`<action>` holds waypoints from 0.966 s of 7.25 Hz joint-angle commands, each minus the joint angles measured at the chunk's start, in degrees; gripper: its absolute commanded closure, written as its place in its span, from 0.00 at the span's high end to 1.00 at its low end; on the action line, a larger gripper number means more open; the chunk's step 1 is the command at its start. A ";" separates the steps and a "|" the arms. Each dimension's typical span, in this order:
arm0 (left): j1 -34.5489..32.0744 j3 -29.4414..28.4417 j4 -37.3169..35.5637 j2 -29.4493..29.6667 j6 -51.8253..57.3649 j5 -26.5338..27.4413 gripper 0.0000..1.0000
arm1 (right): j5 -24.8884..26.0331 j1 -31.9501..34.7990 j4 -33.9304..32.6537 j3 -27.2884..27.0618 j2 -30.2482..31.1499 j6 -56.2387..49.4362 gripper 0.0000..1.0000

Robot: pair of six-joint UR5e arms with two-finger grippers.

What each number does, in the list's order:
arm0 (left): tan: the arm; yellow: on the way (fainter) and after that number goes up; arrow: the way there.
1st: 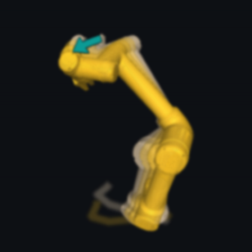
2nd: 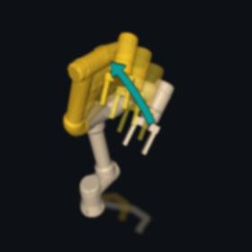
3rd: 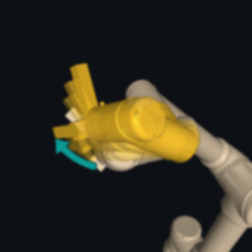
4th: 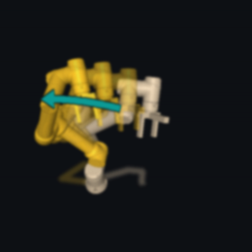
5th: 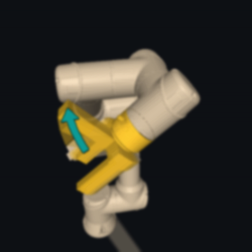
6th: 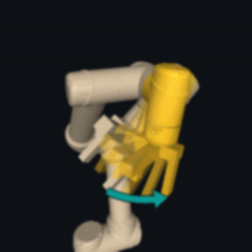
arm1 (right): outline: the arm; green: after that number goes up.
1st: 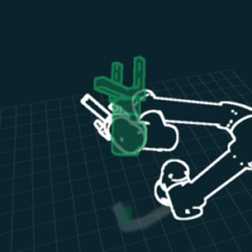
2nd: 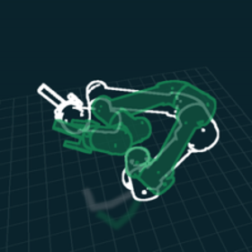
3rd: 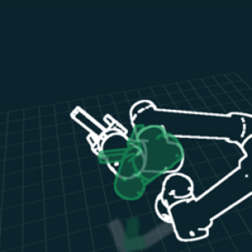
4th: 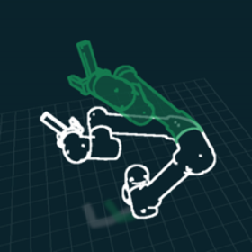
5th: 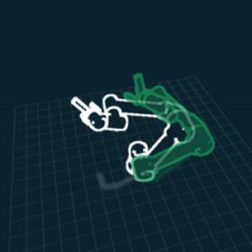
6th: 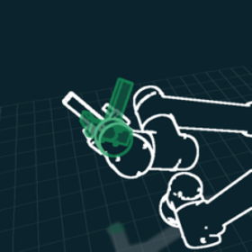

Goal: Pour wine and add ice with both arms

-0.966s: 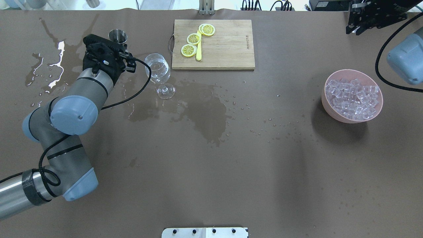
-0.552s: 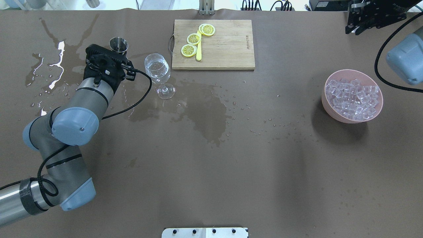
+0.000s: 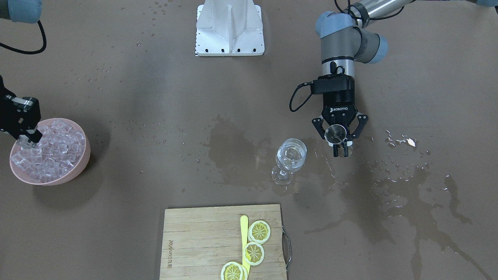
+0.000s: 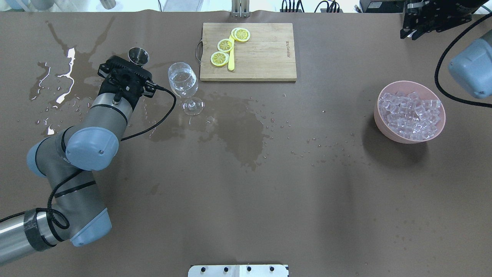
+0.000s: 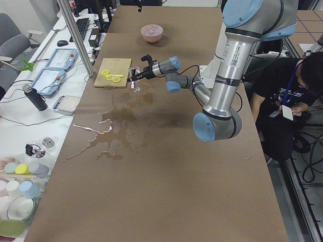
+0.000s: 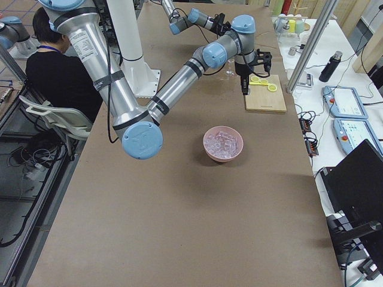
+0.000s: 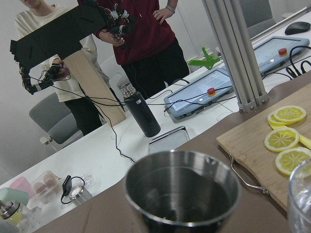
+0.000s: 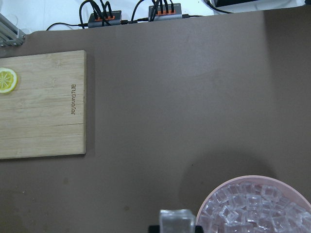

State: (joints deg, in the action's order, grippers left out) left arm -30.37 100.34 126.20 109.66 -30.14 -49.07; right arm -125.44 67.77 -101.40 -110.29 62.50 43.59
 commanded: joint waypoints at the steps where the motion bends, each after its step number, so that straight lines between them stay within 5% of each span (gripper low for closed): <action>1: 0.22 -0.67 -2.26 1.08 0.70 0.64 0.21 | -0.25 0.08 -0.03 -0.19 -0.10 0.00 0.00; 7: 0.04 -0.94 -7.87 4.95 4.04 2.84 0.20 | -0.07 0.00 -0.03 -0.11 -0.54 0.00 0.00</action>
State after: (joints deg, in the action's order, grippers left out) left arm -30.31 99.52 120.50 113.83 -26.34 -47.12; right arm -125.57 67.78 -101.43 -110.46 62.21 43.59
